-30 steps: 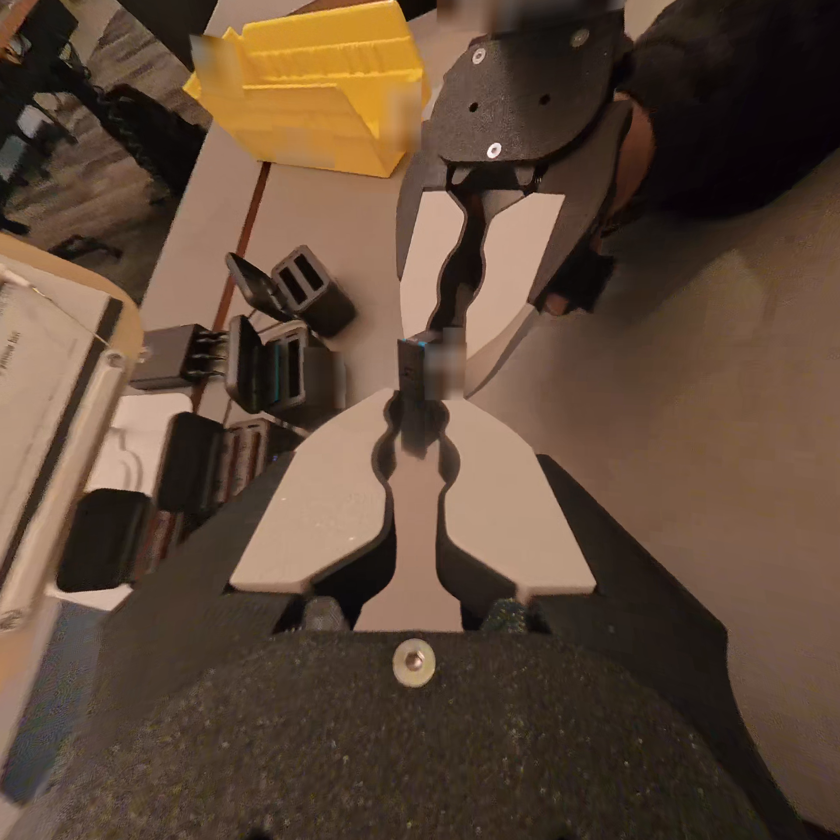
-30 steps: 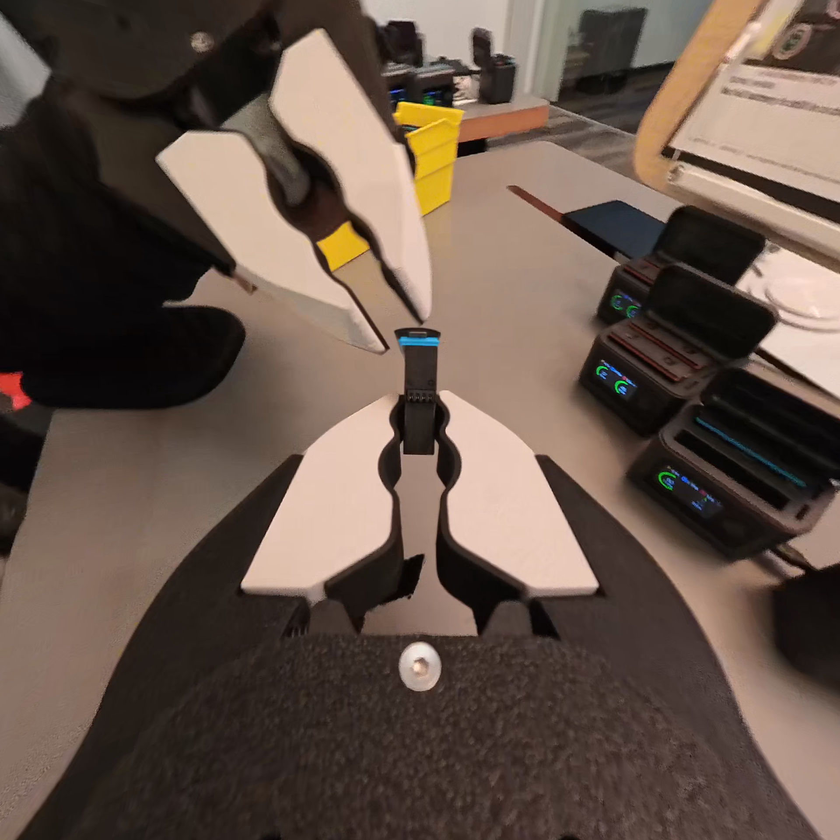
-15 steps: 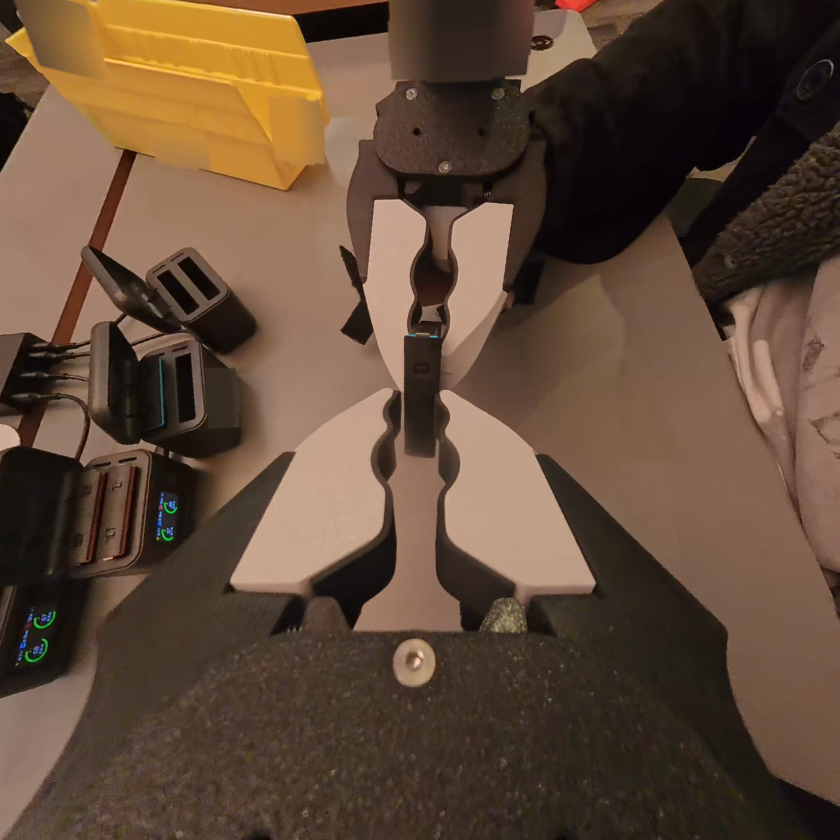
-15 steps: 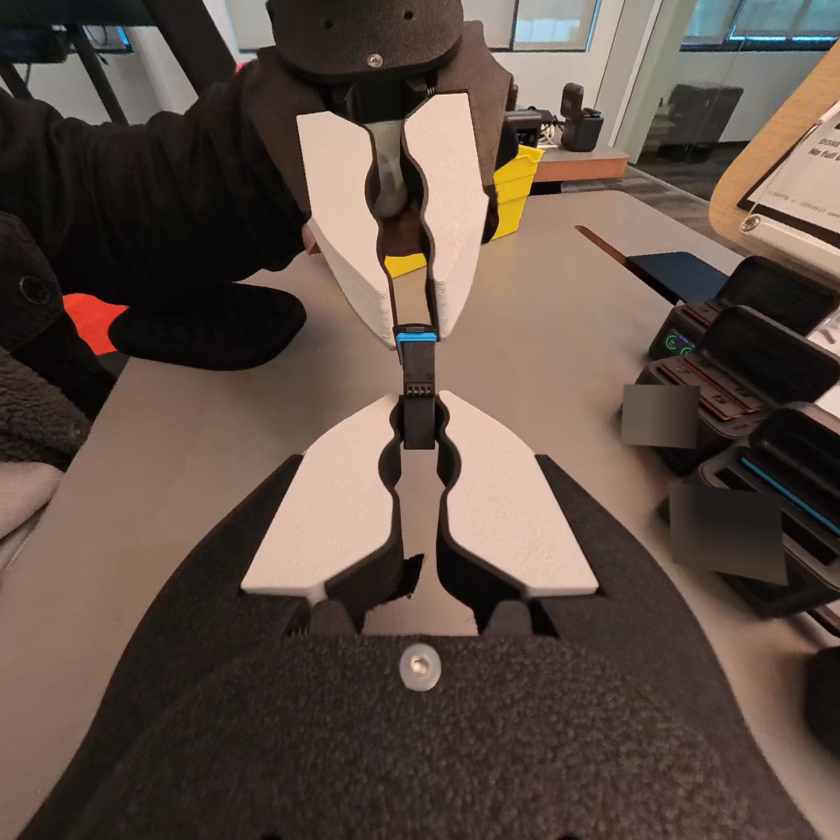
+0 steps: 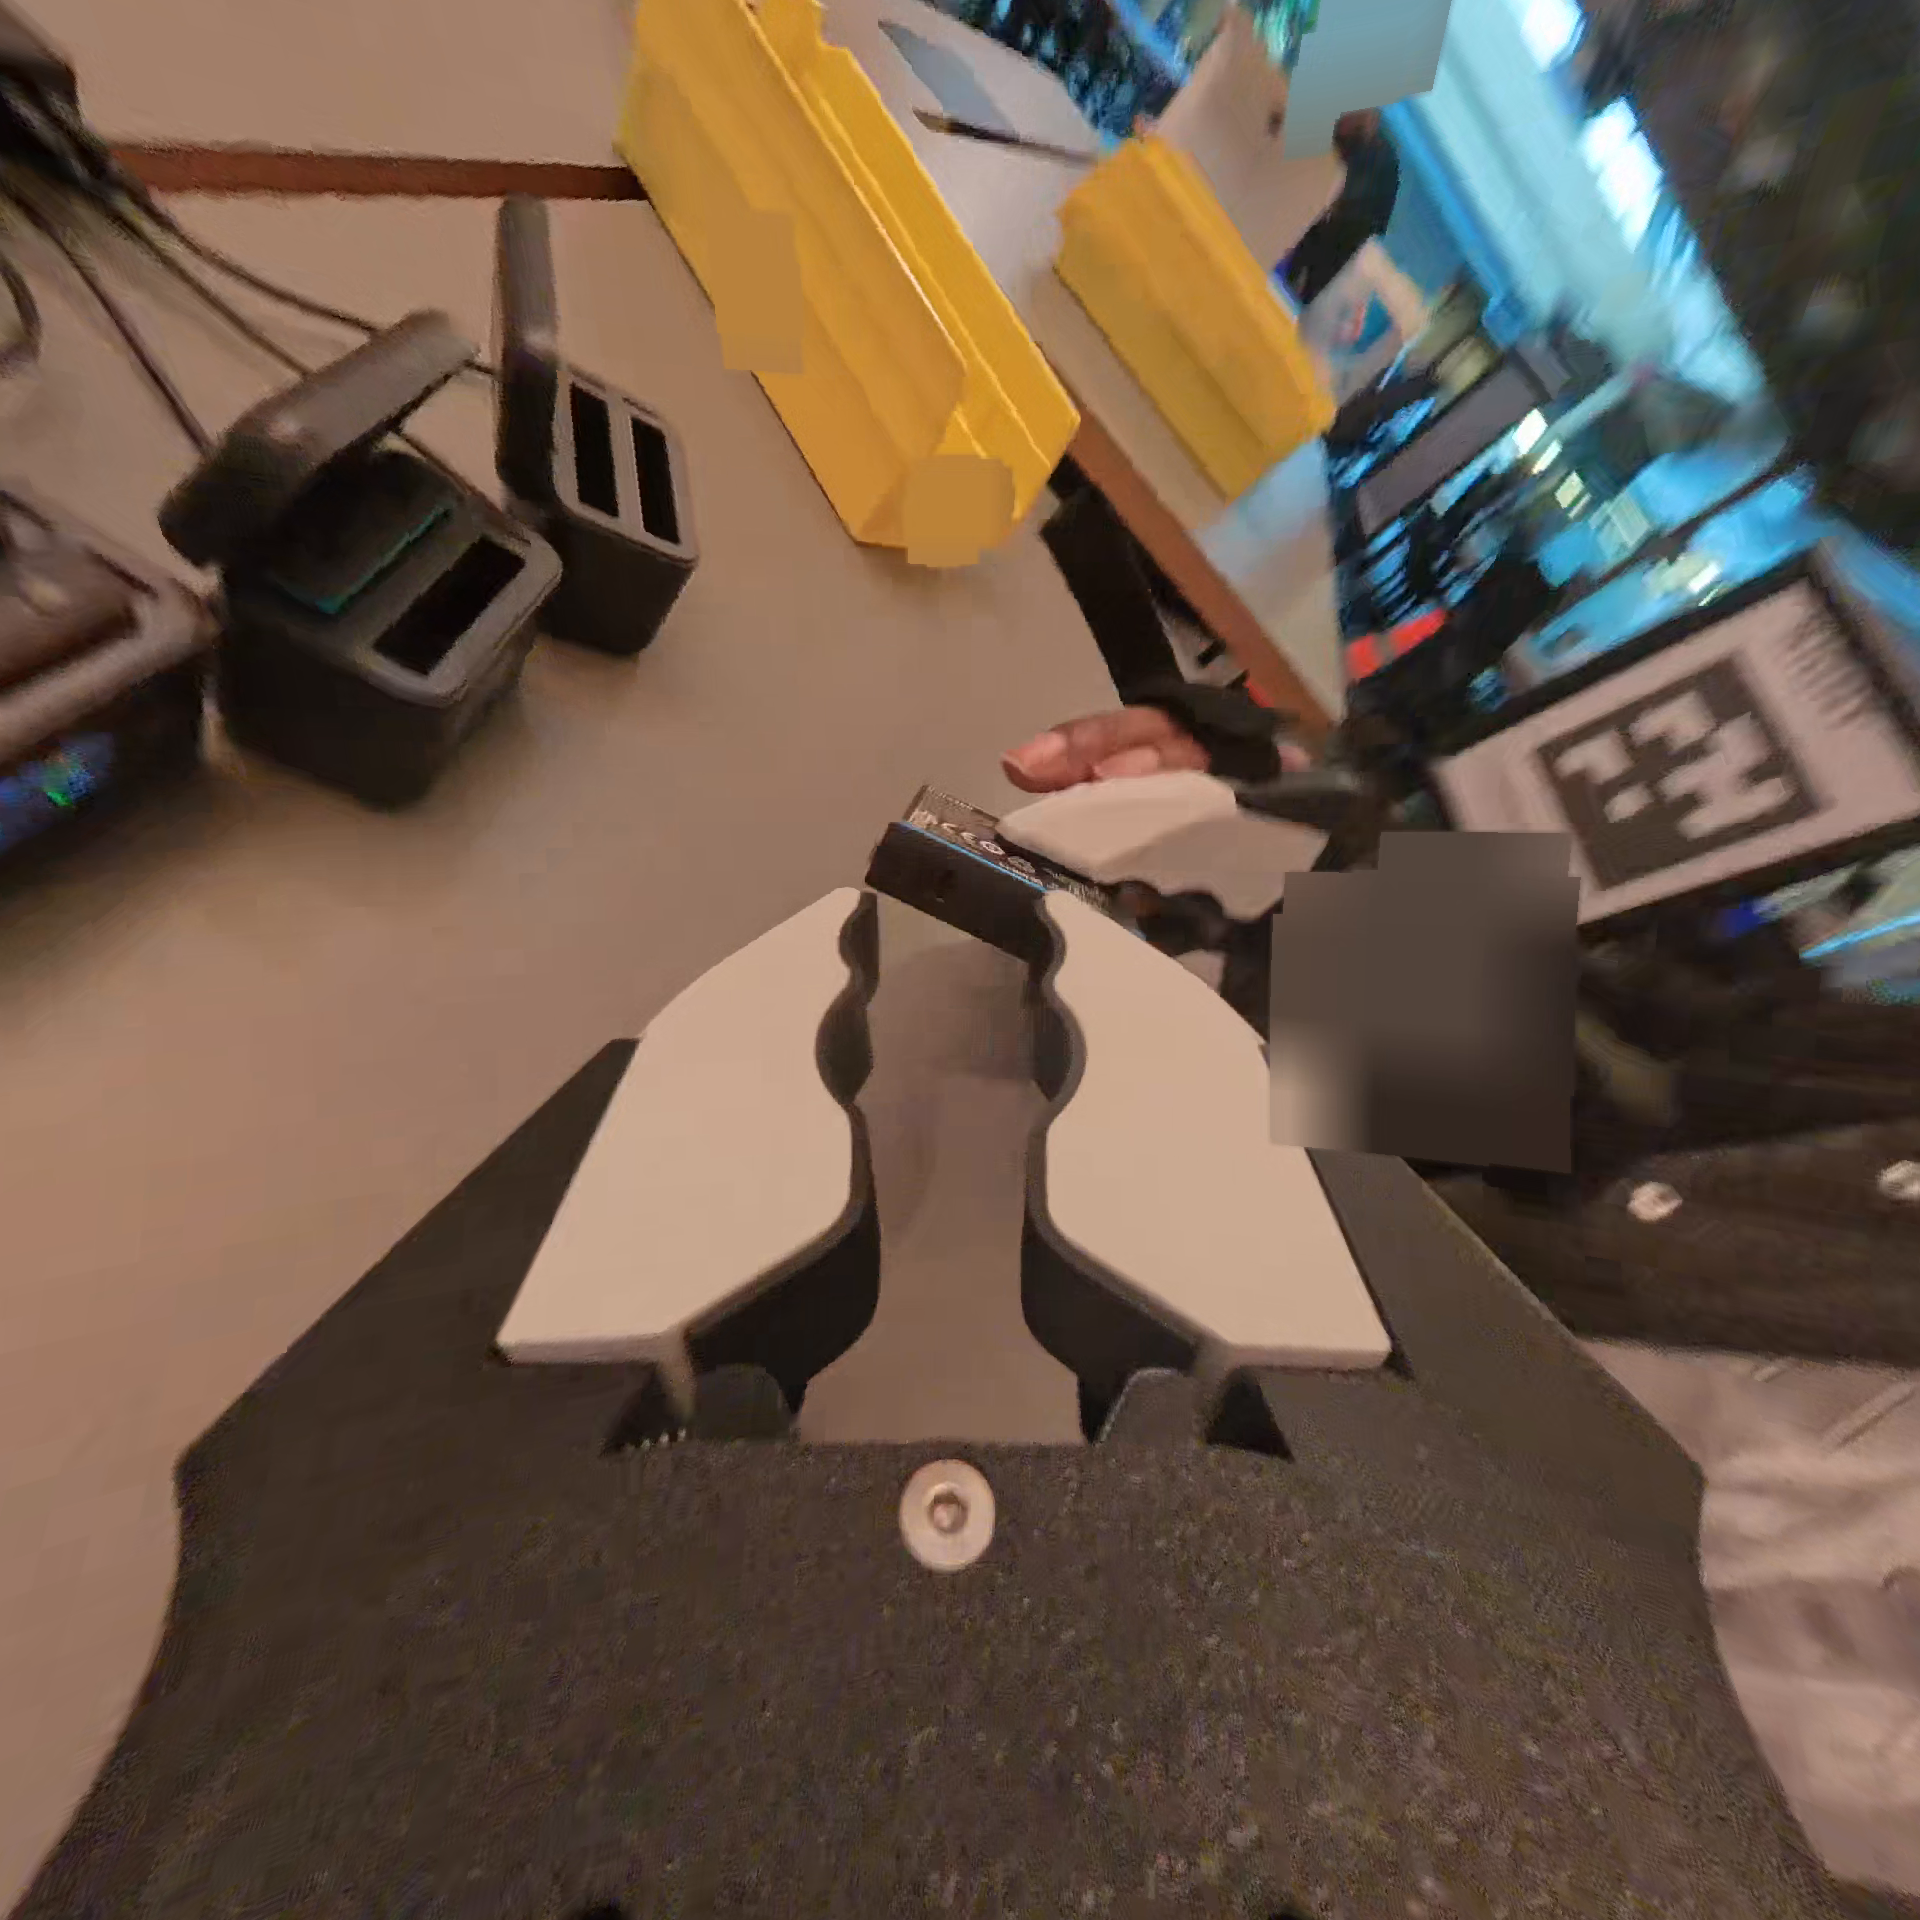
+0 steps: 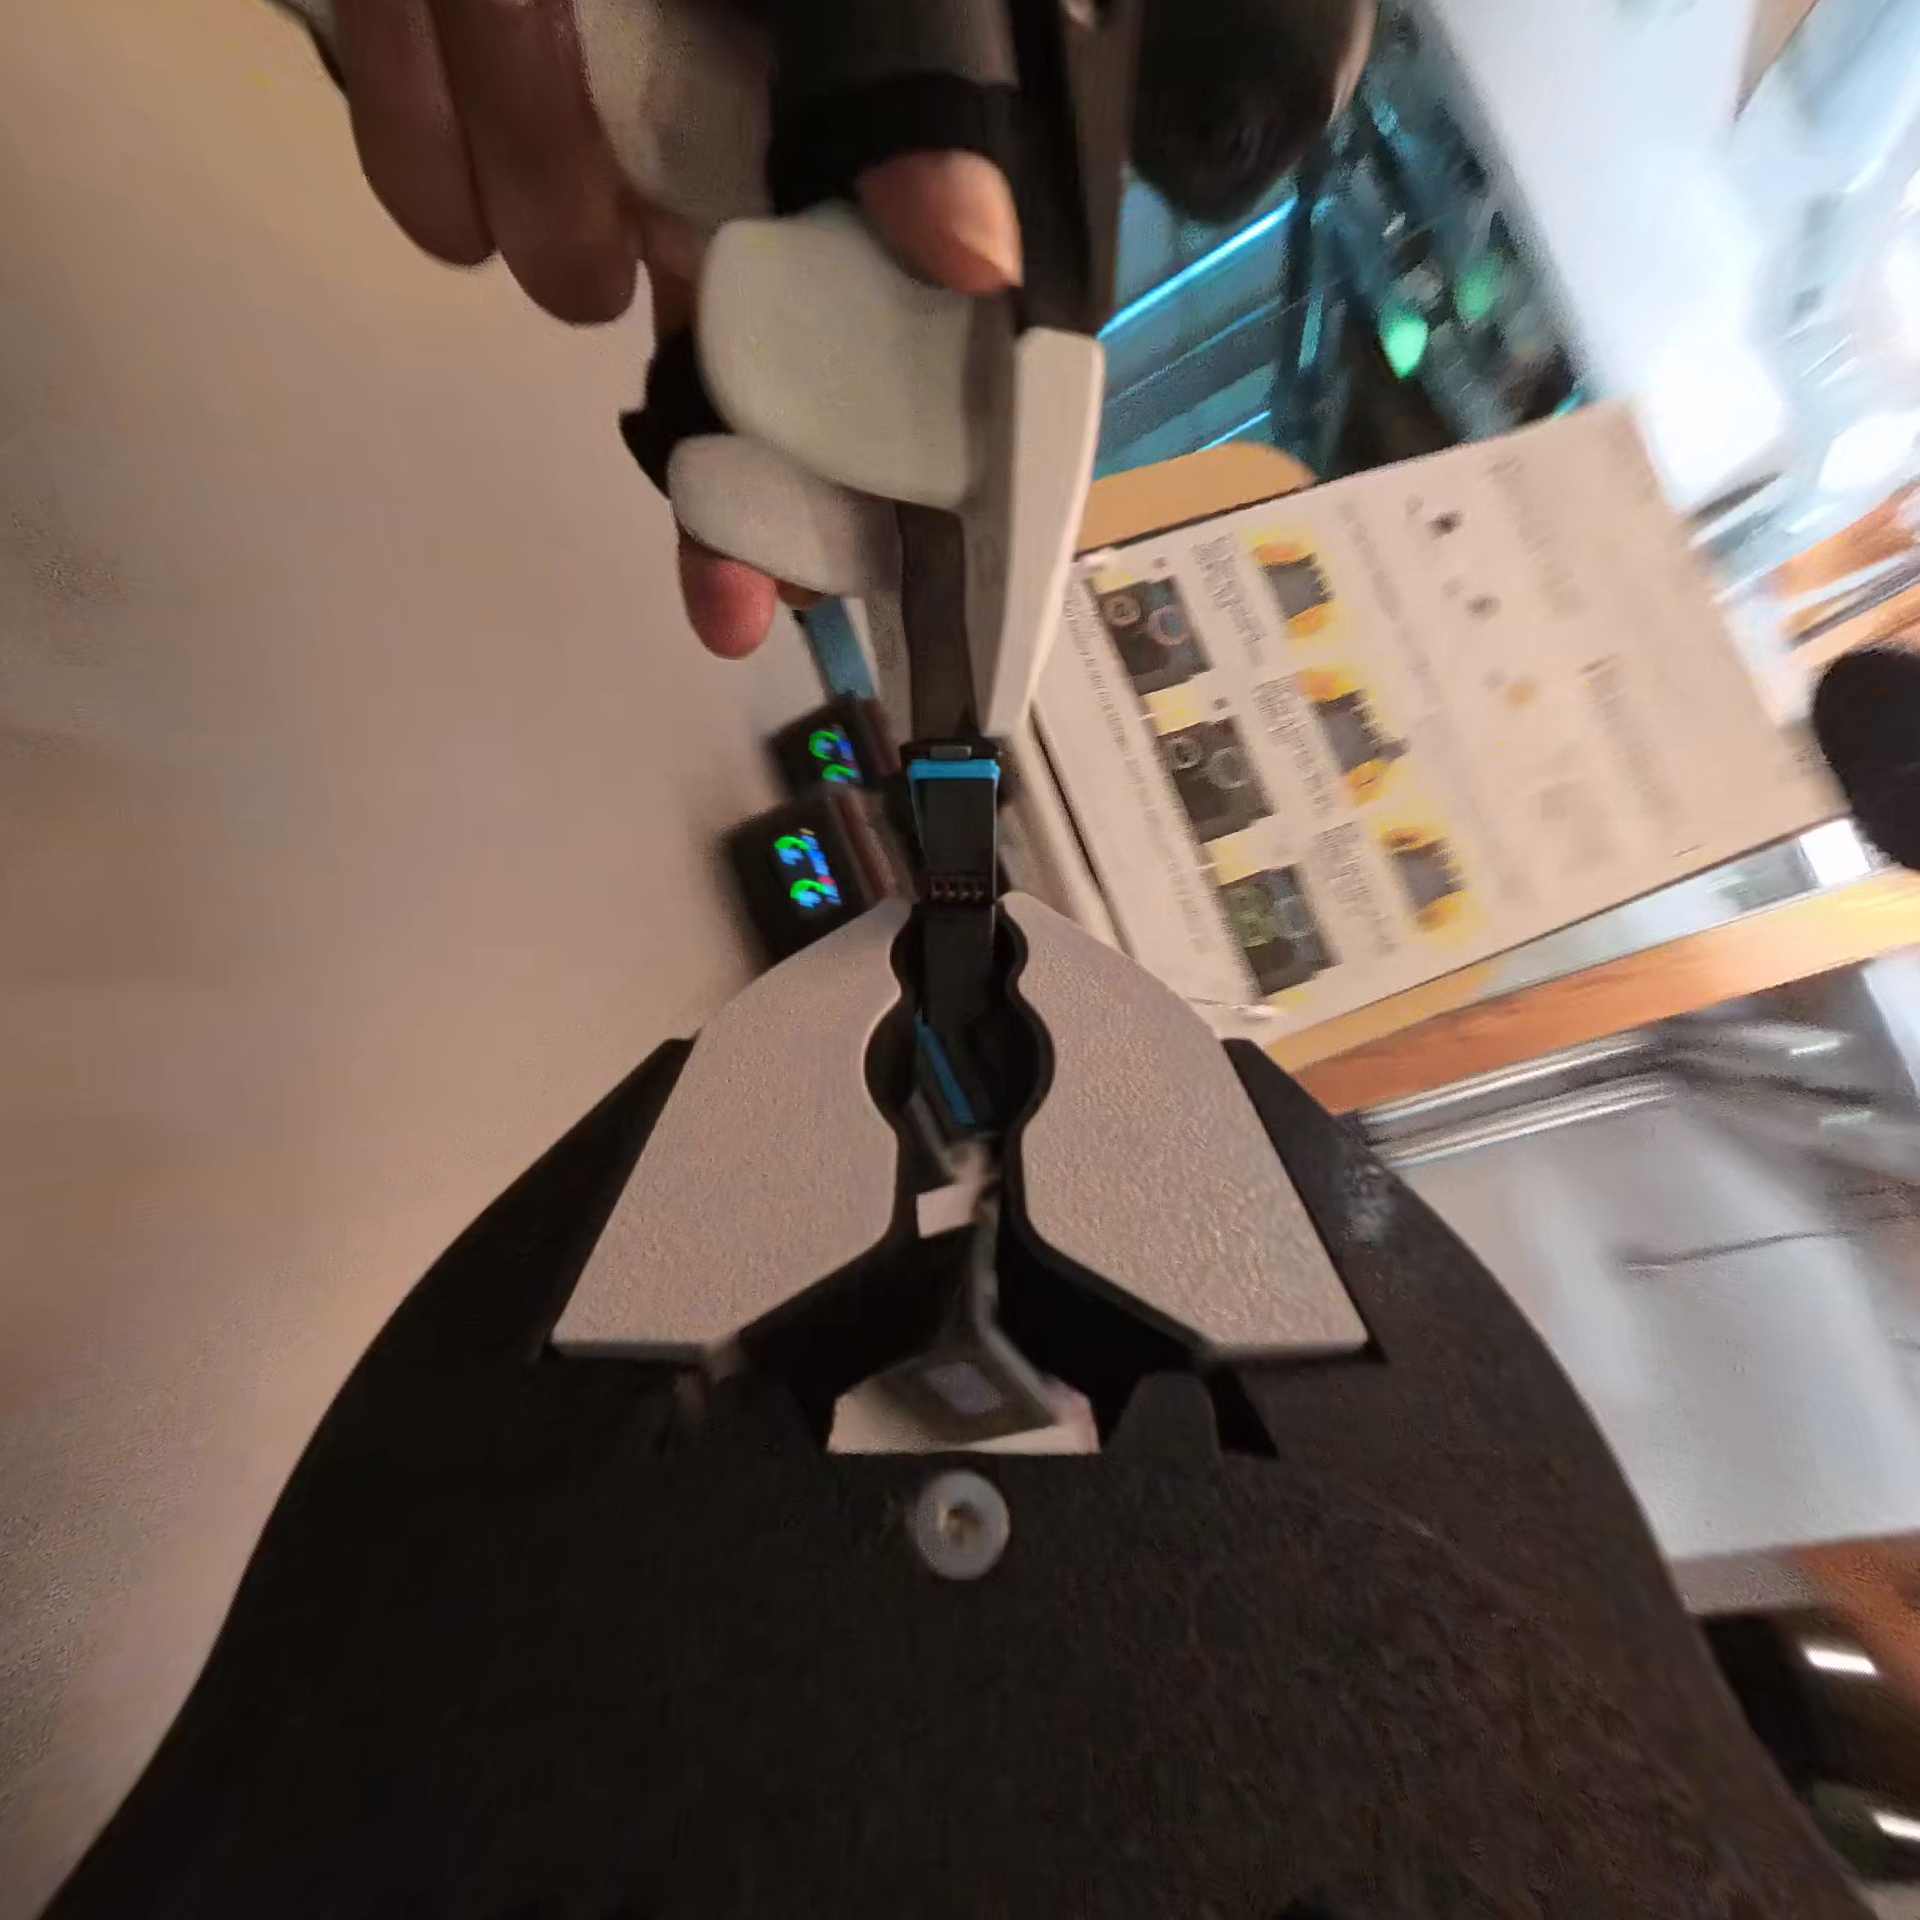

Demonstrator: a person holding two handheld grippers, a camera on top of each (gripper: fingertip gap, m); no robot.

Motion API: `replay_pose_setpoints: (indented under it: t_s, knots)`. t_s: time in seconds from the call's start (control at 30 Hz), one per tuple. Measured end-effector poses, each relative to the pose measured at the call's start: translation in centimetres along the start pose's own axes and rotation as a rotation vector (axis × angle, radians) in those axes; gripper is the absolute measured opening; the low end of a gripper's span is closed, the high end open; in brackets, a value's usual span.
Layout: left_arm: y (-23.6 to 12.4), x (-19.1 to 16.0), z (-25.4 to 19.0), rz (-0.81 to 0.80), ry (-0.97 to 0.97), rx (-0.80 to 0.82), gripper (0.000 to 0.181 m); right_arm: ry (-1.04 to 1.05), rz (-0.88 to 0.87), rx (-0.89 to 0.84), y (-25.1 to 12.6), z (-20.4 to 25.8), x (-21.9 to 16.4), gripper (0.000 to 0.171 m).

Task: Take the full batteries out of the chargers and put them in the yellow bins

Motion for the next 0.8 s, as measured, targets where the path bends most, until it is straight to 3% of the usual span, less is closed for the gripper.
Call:
replay_pose_setpoints:
  t_s: [0.13,0.43,0.57,0.63,0.8]
  knots:
    - [1.3,-0.8,0.6,-0.067,-0.226,-0.093,0.034,-0.225,0.019,-0.112,0.2,0.9,-0.1,0.01]
    - [3.1,-0.2,0.6,-0.08,-0.238,-0.095,0.021,-0.299,0.075,-0.191,0.7,0.6,-1.1,0.013]
    - [3.1,2.6,1.5,-0.116,-0.112,-0.026,0.015,-0.212,0.107,-0.208,0.9,0.0,-1.6,0.024]
    - [2.8,4.8,2.1,-0.104,0.066,0.072,0.015,-0.105,0.094,-0.201,0.7,-1.0,-2.3,0.023]
    - [4.4,8.3,2.9,0.189,0.556,0.274,0.015,0.449,0.083,-0.14,0.3,-4.9,-6.4,0.022]
Point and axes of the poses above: each gripper's, where its closed fingertips meet, y out along the fingers, x out of its top, z = x × y across the jaws, the point moved 8 cm from there along -y, back along the fingers, and after that the axes turned 2 degrees about x, right-handed, at the moved point
